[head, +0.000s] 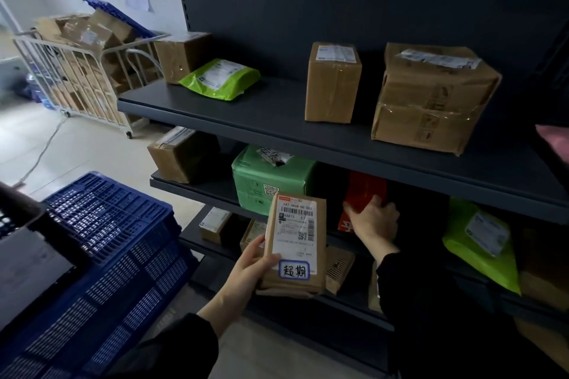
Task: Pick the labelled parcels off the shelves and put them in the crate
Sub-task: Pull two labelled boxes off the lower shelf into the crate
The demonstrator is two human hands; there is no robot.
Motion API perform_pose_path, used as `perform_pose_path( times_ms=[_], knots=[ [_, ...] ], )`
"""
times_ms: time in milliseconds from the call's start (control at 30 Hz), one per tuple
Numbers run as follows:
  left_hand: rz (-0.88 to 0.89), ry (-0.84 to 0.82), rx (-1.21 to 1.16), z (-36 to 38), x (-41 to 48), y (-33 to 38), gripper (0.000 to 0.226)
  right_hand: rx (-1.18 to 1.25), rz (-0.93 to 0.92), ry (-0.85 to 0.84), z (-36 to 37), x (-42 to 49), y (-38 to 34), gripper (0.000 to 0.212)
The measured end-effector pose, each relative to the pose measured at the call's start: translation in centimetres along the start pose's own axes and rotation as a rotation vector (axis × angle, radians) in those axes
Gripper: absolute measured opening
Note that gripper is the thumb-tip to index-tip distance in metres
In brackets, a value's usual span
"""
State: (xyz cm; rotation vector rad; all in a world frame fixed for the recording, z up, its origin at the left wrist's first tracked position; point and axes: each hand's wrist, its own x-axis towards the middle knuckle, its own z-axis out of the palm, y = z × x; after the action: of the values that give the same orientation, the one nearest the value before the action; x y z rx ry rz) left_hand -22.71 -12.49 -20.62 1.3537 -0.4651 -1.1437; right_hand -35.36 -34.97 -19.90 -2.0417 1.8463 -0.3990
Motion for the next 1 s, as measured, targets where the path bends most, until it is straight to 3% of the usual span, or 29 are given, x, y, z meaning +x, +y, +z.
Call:
perform_pose_path(
  times_ms=[133,300,367,500,600,800,933,1000],
  knots=[
    [-0.009,0.0,0.004,-0.3,0.5,-0.3,0.037,-0.12,0.072,-0.104,1.0,1.8,-1.9,0.091],
    [-0.022,0.0,0.002,-0.2,1.1,-0.7,0.042,-0.018,0.116,-0.095,-0.1,1.2,-0.3,0.084],
    [-0.038,-0.008,-0.007,0.0,1.2,-0.9,0.051,0.234,0.125,-0.093,-0.7,-0.2,1.2,0.078],
    [-0.048,-0.039,-0.007,0.6,1.6,-1.8,0.035,0.909,0.27,-0.134,-0.9,-4.1,5.2,0.058],
    [-0.05,-0.052,-0.009,1.1,1.9,-2.4,0.03,1.142,0.453,-0.14,-0.9,-4.9,7.2,0.043],
    [-0.069,-0.054,-0.035,1.5,2.3,-3.2,0.074,0.9,0.388,-0.073,-1.9,-4.3,8.6,0.041],
    [-0.088,-0.053,-0.013,1.4,2.6,-3.4,0.101,0.288,0.165,0.089,-2.4,-4.4,7.3,0.058],
    [-0.096,-0.05,-0.013,1.4,2.8,-3.6,0.103,0.003,0.051,0.068,-2.4,-4.6,5.9,0.073]
  ],
)
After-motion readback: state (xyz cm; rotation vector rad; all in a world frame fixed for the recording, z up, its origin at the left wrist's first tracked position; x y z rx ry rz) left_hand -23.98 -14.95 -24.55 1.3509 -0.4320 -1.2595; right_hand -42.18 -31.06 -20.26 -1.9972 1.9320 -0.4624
